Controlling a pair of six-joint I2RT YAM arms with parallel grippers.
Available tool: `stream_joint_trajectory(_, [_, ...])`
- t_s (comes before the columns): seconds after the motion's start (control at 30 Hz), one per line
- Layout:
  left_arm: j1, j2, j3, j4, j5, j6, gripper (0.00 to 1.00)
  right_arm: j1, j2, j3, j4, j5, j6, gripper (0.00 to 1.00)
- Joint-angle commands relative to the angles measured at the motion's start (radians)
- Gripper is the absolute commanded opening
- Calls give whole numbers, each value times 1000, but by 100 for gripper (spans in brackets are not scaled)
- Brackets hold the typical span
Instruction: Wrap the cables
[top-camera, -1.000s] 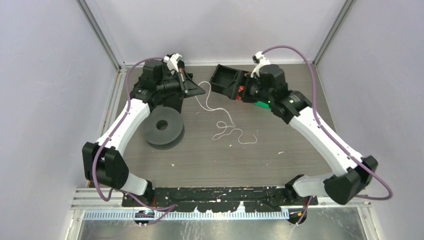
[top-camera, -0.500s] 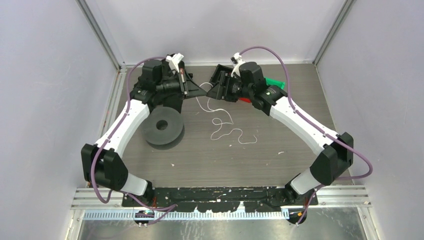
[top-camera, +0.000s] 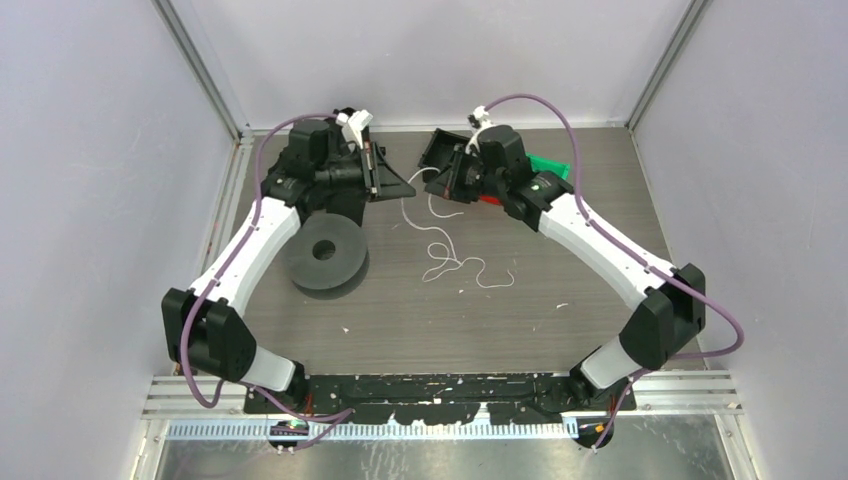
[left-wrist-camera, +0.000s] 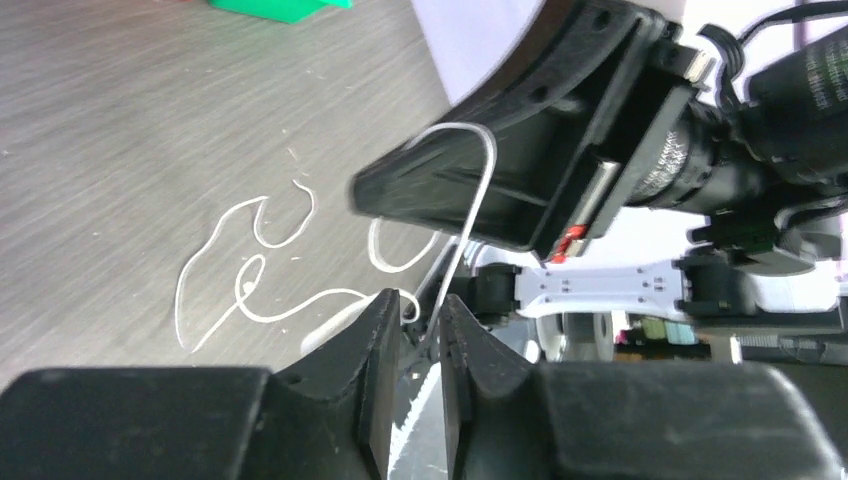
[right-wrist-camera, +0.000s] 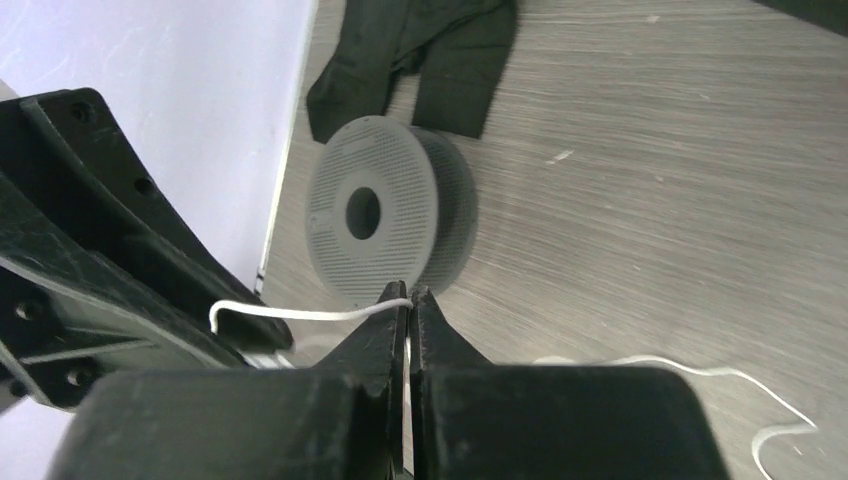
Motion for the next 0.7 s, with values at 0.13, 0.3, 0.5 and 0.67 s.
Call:
stream_joint_trajectory(0.13, [21,-13,200,-473,-392,349,42,-206,-174,-9,-370,120,-25,0])
stream_joint_trajectory(0.3, [119,-27,215,-657,-712,390,50,-274,-224,21,-587,352,-108,0])
stream_joint_trajectory(0.5, [405,-33,100,-753,-798,327,51,-275,-256,1,-570,377,-134,1])
stream_joint_trajectory(0.67, [505,-168,-88,-661,-887,278,59,-275,-232,-21,-525,297,-115,1])
